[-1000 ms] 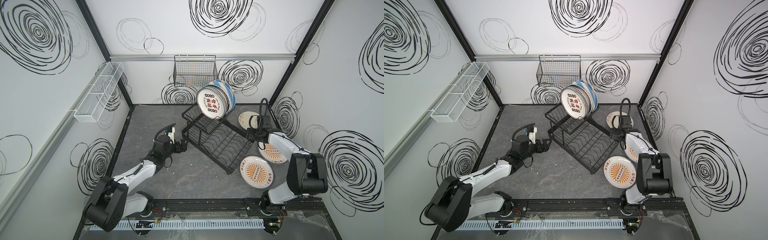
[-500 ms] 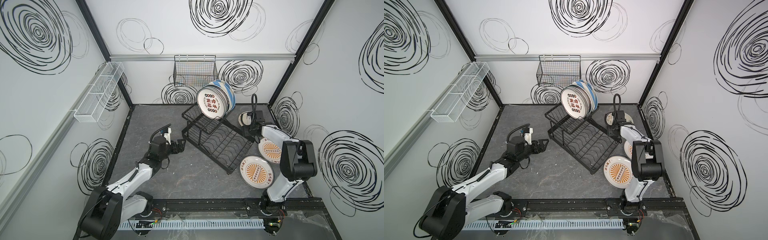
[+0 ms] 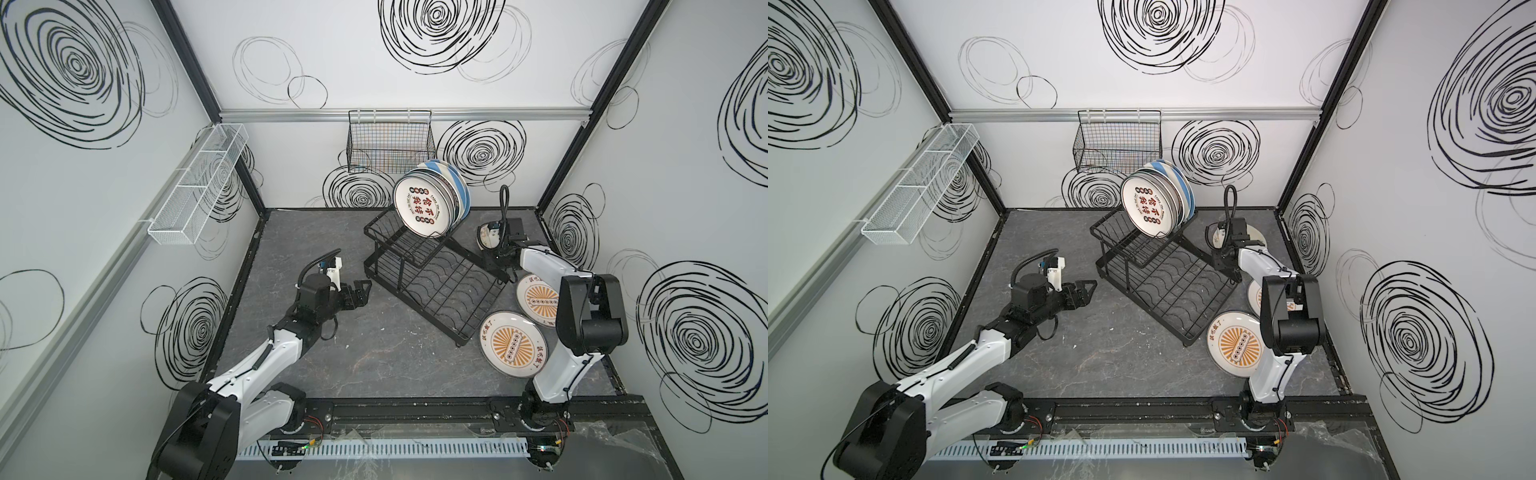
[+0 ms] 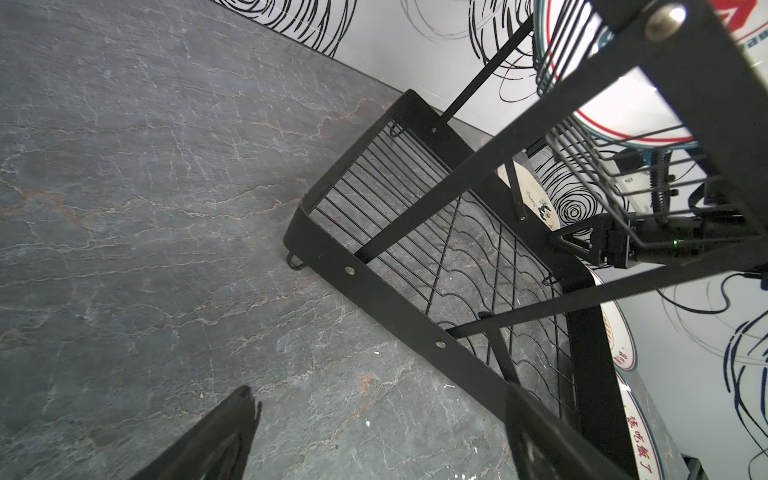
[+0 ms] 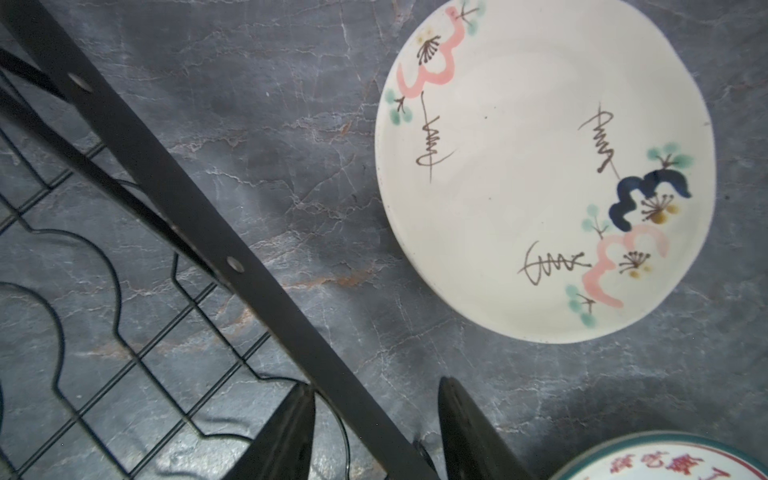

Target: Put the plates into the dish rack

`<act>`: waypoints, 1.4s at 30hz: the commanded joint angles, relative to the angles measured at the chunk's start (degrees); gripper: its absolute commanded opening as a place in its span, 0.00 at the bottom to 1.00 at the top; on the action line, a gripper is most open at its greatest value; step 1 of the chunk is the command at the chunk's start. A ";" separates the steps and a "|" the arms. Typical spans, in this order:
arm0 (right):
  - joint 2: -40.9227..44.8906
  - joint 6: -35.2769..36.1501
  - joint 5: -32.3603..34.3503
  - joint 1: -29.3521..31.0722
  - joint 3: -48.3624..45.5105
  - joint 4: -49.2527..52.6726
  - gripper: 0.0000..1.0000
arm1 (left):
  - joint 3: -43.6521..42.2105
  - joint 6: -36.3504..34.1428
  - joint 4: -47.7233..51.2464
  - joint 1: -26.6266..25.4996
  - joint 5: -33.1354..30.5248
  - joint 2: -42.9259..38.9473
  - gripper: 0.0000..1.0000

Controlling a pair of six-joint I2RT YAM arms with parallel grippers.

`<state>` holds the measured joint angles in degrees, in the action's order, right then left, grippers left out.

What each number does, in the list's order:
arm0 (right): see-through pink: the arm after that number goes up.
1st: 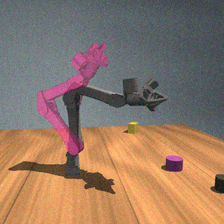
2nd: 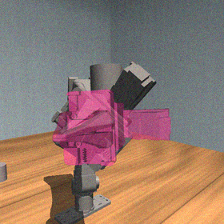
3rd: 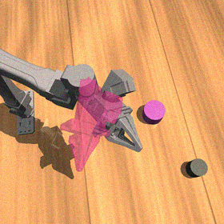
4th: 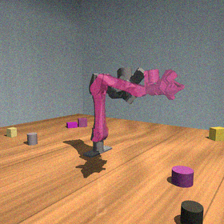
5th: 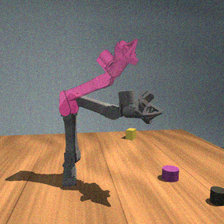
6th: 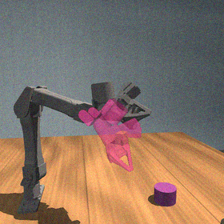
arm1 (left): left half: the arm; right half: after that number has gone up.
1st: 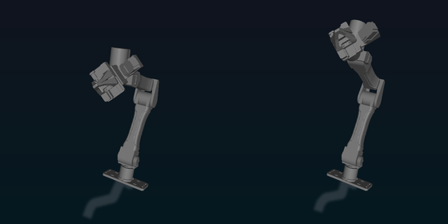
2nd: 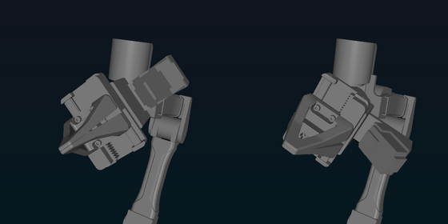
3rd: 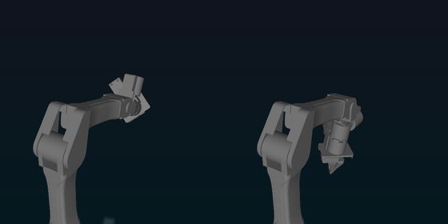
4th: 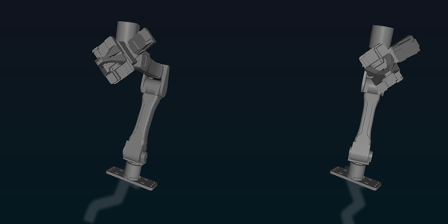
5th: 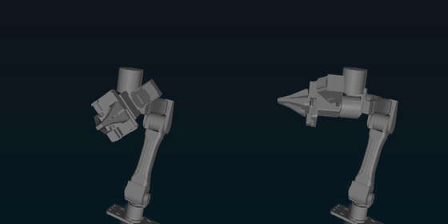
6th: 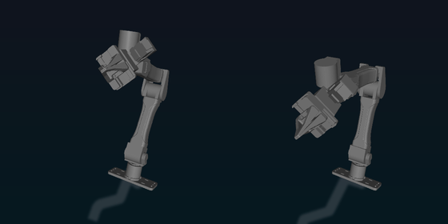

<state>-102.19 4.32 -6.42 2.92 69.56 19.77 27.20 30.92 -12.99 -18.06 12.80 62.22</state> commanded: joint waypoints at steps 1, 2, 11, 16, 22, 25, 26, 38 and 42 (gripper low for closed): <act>-1.04 2.42 -2.37 0.51 0.05 -0.32 0.53 | -0.38 0.10 -0.37 0.54 0.33 -1.37 0.96; -1.04 2.75 -3.14 0.60 0.34 0.44 0.53 | -0.39 0.03 -0.14 0.50 0.34 -1.49 0.96; 2.15 1.90 0.10 0.88 -2.59 -1.76 0.66 | -0.04 -0.63 1.23 0.80 0.51 -2.40 0.96; -1.58 1.74 0.20 0.82 -0.35 -0.93 0.58 | 0.39 -0.79 1.98 1.15 0.48 -3.12 0.96; -2.35 2.49 -1.14 2.03 0.64 -1.93 0.36 | 0.49 -0.77 2.62 1.19 0.49 -3.60 0.96; -2.80 3.14 -0.69 3.35 1.13 -2.24 0.23 | 0.49 -0.79 2.82 1.29 0.39 -3.97 0.96; -2.96 3.38 -0.80 3.72 1.27 -2.30 0.19 | 0.48 -0.77 2.89 1.32 0.49 -4.09 0.96; -1.54 7.04 -0.23 11.53 -3.05 -10.39 0.00 | 1.01 -1.39 6.06 2.53 0.15 -6.18 0.96; 0.95 7.93 -0.49 15.39 -5.83 -15.08 0.00 | 1.11 -1.14 7.25 3.10 -0.25 -7.05 0.96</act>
<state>-102.13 13.91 0.05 13.02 65.49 13.85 27.20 30.41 -5.80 -15.57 12.82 56.31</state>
